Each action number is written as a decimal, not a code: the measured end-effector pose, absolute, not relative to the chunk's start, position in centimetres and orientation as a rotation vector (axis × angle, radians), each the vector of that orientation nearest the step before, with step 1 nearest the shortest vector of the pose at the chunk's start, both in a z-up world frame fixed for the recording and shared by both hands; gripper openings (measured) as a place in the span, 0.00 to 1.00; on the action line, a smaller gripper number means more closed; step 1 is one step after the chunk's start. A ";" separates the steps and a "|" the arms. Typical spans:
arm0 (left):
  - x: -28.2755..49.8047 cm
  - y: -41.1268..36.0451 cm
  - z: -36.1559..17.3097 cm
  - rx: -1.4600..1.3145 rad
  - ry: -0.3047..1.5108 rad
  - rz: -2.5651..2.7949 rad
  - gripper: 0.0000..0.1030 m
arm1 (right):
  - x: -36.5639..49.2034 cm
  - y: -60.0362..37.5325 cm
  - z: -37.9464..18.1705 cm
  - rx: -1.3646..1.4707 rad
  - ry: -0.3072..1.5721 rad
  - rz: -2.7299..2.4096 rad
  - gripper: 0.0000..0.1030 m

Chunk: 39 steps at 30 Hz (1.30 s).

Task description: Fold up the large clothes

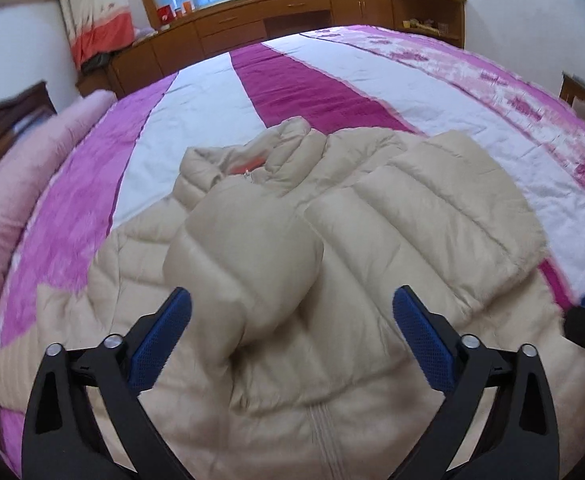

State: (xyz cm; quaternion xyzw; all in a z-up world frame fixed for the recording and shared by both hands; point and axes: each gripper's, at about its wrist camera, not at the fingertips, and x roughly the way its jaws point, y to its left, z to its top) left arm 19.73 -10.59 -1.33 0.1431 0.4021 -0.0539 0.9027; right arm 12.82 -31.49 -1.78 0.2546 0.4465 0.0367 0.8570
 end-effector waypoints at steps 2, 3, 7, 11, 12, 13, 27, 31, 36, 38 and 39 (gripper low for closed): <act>20.6 -11.2 -2.0 0.334 0.830 -0.085 0.89 | 12.7 -32.0 -2.1 0.546 0.941 0.072 0.62; 20.8 -11.4 -2.3 0.349 0.826 -0.073 0.86 | 12.7 -32.1 -2.2 0.548 0.942 0.071 0.62; 21.5 -11.1 -2.5 0.363 0.841 -0.065 0.48 | 12.9 -32.4 -2.6 0.547 0.946 0.064 0.62; 21.6 -9.7 -1.2 0.305 0.833 -0.091 0.15 | 13.6 -32.7 -2.3 0.547 0.930 0.061 0.62; 21.4 -8.9 -0.5 0.280 0.818 -0.093 0.14 | 13.7 -32.8 -2.3 0.547 0.924 0.062 0.62; 21.2 -8.1 0.3 0.250 0.803 -0.099 0.13 | 13.8 -32.8 -2.3 0.547 0.920 0.064 0.62; 20.9 5.6 1.0 -0.062 0.841 0.011 0.14 | 20.0 -34.2 -3.3 0.516 0.920 0.056 0.62; 20.2 7.7 -0.4 -0.090 0.868 0.047 0.62 | 20.6 -33.8 -3.8 0.490 0.925 0.066 0.62; 20.4 8.3 -1.1 -0.061 0.869 0.028 0.68 | 21.5 -33.9 -4.5 0.466 0.939 0.060 0.62; 21.0 8.2 -2.1 -0.055 0.906 0.039 0.54 | 21.8 -33.9 -4.8 0.467 0.944 0.067 0.62; 21.4 8.1 -2.7 -0.043 0.932 0.048 0.41 | 21.9 -33.8 -4.9 0.461 0.946 0.075 0.50</act>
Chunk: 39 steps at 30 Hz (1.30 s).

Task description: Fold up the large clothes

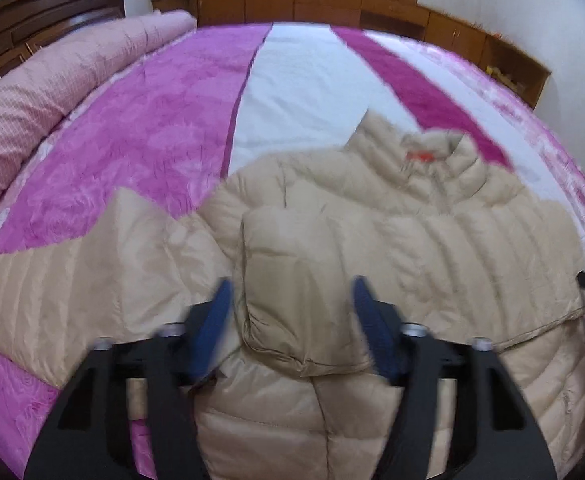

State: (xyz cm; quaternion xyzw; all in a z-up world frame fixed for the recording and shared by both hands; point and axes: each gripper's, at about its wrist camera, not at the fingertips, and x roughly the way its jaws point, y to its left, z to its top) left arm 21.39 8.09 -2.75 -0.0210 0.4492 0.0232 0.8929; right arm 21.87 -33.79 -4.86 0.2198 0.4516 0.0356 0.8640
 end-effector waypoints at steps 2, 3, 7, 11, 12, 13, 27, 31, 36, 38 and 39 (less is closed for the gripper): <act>22.2 7.9 -4.1 -0.015 0.966 0.080 0.37 | 22.2 -33.3 -4.9 0.427 0.951 0.086 0.34; 22.6 7.9 -4.6 -0.004 0.970 0.089 0.36 | 22.3 -33.0 -4.9 0.410 0.951 0.081 0.30; 24.1 7.7 -5.4 0.010 0.984 0.116 0.36 | 23.5 -31.8 -5.1 0.348 0.970 0.050 0.29; 23.2 8.4 -4.2 -0.027 0.981 0.101 0.57 | 23.6 -31.7 -5.7 0.338 0.977 0.034 0.34; 22.8 8.7 -3.8 -0.037 0.976 0.099 0.66 | 23.5 -31.8 -5.6 0.343 0.976 0.033 0.40; 22.1 9.2 -3.1 -0.052 0.969 0.095 0.66 | 23.2 -32.0 -5.4 0.351 0.972 0.035 0.46; 13.6 21.6 -2.1 -0.268 1.008 0.203 0.76 | 13.2 -28.1 -1.1 0.353 1.039 0.191 0.62; 12.7 24.8 -3.1 -0.292 1.005 0.272 0.77 | 10.2 -26.0 -1.1 0.294 1.052 0.203 0.63; 13.0 27.8 -5.3 -0.287 1.059 0.373 0.78 | 7.6 -24.6 -2.0 0.296 1.106 0.186 0.63; 13.0 28.5 -5.8 -0.300 1.068 0.376 0.80 | 6.7 -23.9 -2.5 0.310 1.135 0.195 0.63; 13.1 28.8 -5.9 -0.300 1.067 0.380 0.81 | 6.4 -23.6 -2.7 0.305 1.140 0.196 0.63</act>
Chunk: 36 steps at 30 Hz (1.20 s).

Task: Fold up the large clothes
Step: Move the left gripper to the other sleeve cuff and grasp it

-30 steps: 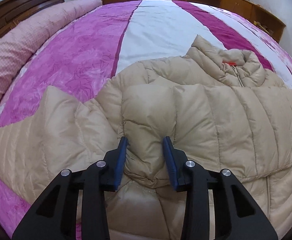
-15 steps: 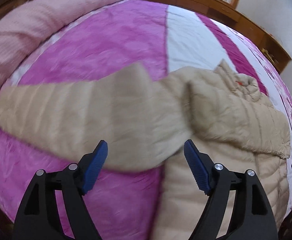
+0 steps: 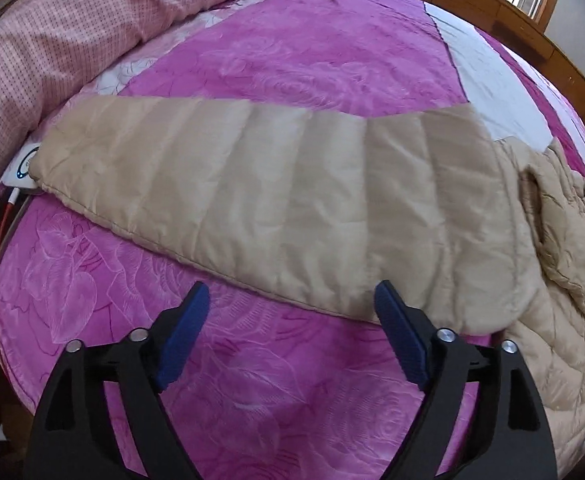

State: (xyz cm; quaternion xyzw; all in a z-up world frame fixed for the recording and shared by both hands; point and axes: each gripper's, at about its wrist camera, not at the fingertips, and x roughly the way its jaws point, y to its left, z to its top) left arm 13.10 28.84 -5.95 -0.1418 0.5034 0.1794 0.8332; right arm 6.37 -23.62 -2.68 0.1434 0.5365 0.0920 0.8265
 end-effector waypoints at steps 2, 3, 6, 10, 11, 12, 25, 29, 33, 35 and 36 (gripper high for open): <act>13.4 29.6 -6.3 -0.280 1.066 0.419 0.84 | 6.0 -23.2 -3.0 0.289 1.153 0.190 0.63; 13.6 30.0 -6.4 -0.271 1.065 0.437 0.84 | 5.9 -23.0 -3.2 0.290 1.166 0.174 0.63; 14.3 31.3 -6.9 -0.284 1.052 0.448 0.84 | 5.4 -22.8 -3.3 0.325 1.177 0.172 0.63; 15.3 32.8 -7.4 -0.350 1.009 0.437 0.84 | 5.3 -22.4 -3.3 0.292 1.186 0.156 0.66; 15.4 33.0 -7.6 -0.359 1.004 0.434 0.84 | 5.2 -22.4 -3.3 0.289 1.187 0.149 0.66; 15.6 33.2 -7.7 -0.368 0.994 0.425 0.84 | 5.2 -22.4 -3.3 0.287 1.186 0.144 0.67; 12.2 32.1 -3.0 -0.269 0.794 0.350 0.08 | 5.4 -22.8 -2.7 0.243 1.136 0.121 0.69; 10.6 30.6 1.1 -0.257 0.712 0.304 0.08 | 5.5 -23.0 -2.5 0.238 1.117 0.118 0.70; 9.9 29.0 5.1 -0.285 0.640 0.192 0.08 | 5.6 -23.2 -2.3 0.240 1.108 0.125 0.70; 9.7 27.8 6.5 -0.290 0.622 0.137 0.08 | 5.6 -23.1 -2.1 0.237 1.102 0.128 0.70; 9.6 27.3 6.9 -0.290 0.618 0.123 0.07 | 5.6 -23.1 -1.9 0.236 1.096 0.130 0.70</act>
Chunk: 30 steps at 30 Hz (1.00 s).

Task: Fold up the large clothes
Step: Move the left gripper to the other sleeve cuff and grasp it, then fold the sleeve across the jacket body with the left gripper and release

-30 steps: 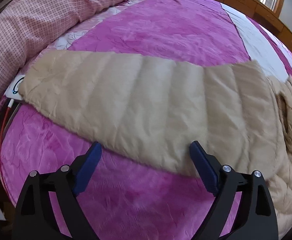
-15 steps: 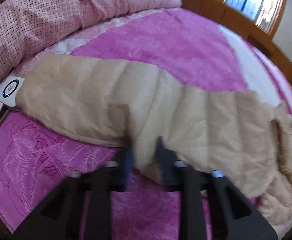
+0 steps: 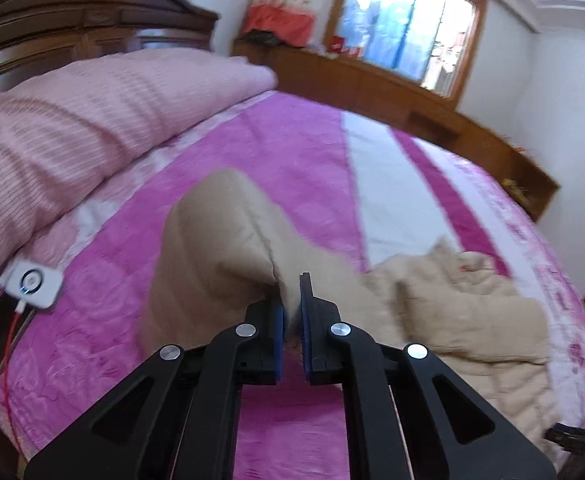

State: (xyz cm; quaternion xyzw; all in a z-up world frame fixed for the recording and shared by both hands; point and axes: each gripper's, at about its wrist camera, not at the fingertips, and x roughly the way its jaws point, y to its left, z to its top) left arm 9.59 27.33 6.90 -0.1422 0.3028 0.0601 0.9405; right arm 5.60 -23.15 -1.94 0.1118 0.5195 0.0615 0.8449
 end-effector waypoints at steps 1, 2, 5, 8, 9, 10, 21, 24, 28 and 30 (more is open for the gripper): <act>9.6 26.6 7.6 -0.290 0.612 0.103 0.07 | 5.6 -23.2 -1.8 0.235 1.090 0.129 0.71; 9.5 25.9 8.1 -0.291 0.607 0.087 0.07 | 5.6 -23.3 -1.7 0.236 1.084 0.127 0.72; 9.3 24.1 9.1 -0.299 0.593 0.038 0.07 | 5.5 -23.7 -1.4 0.242 1.073 0.125 0.74; 9.5 22.0 10.0 -0.276 0.587 0.015 0.07 | 5.3 -24.2 -1.1 0.254 1.061 0.124 0.75; 9.6 21.4 10.3 -0.277 0.586 0.003 0.07 | 5.3 -24.5 -0.9 0.258 1.056 0.122 0.75; 9.7 20.8 10.6 -0.285 0.581 -0.018 0.07 | 5.2 -24.7 -0.8 0.263 1.050 0.121 0.75; 12.2 10.5 9.5 -0.284 0.604 -0.220 0.07 | 4.7 -27.0 -1.2 0.306 1.039 0.079 0.75; 13.3 7.4 7.5 -0.247 0.640 -0.258 0.07 | 4.5 -27.6 -1.2 0.314 1.038 0.065 0.75; 14.9 3.9 3.9 -0.203 0.722 -0.287 0.07 | 4.2 -28.4 -0.9 0.315 1.026 0.051 0.75; 15.5 2.8 2.4 -0.200 0.761 -0.294 0.08 | 4.2 -28.9 -0.7 0.316 1.021 0.040 0.75</act>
